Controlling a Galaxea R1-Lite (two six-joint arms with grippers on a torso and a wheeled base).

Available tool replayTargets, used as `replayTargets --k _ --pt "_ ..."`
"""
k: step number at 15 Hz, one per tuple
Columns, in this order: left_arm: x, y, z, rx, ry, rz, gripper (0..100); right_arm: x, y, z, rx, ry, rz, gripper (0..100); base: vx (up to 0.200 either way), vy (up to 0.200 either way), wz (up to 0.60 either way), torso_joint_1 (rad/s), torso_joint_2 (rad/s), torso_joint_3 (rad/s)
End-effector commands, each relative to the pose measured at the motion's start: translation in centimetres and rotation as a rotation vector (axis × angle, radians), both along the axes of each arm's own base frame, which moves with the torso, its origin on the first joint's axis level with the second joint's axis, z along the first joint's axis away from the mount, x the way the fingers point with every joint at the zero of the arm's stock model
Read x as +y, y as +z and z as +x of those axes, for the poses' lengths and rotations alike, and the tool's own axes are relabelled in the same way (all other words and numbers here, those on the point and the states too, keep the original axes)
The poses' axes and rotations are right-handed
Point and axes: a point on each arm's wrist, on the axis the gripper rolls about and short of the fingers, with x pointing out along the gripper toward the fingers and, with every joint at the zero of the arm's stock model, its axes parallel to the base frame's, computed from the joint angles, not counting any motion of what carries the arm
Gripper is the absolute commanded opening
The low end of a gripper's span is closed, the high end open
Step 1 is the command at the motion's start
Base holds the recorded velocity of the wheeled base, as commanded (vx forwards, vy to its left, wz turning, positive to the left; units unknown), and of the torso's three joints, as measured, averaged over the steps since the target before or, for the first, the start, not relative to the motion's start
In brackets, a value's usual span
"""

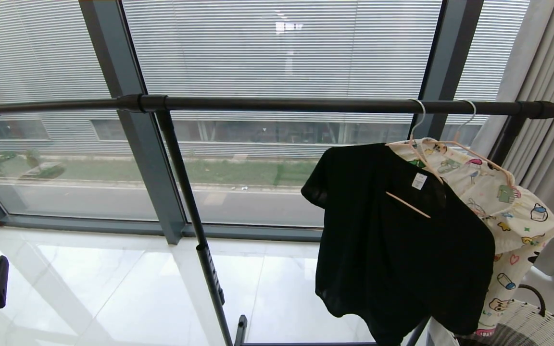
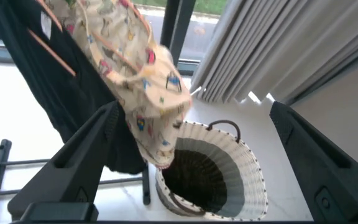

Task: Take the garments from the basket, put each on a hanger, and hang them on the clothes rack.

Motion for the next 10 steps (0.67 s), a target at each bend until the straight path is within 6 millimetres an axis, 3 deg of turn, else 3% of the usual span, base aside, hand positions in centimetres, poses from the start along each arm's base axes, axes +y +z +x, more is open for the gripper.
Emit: replayTargets --k 1,3,6,10 --pt "0.0 0.3 0.1 -0.008 0.003 0.002 100 0.0 -0.8 -0.6 -0.001 0.006 -0.012 100 0.000 0.000 0.00 0.000 0.00 0.000" --pt "0.0 0.3 0.0 -0.009 0.003 0.002 100 0.1 -1.8 0.9 -0.005 0.012 -0.037 100 0.000 0.000 0.00 0.000 0.00 0.000" --pt "0.0 0.7 0.1 -0.027 0.004 0.004 100 0.1 -2.7 3.9 -0.060 0.007 -0.082 100 -0.200 0.000 0.00 0.001 0.00 0.002" --pt "0.0 0.8 0.1 -0.029 0.004 0.004 100 0.1 -2.8 4.6 -0.056 0.028 -0.086 100 -0.200 0.000 0.00 0.005 0.00 0.002"
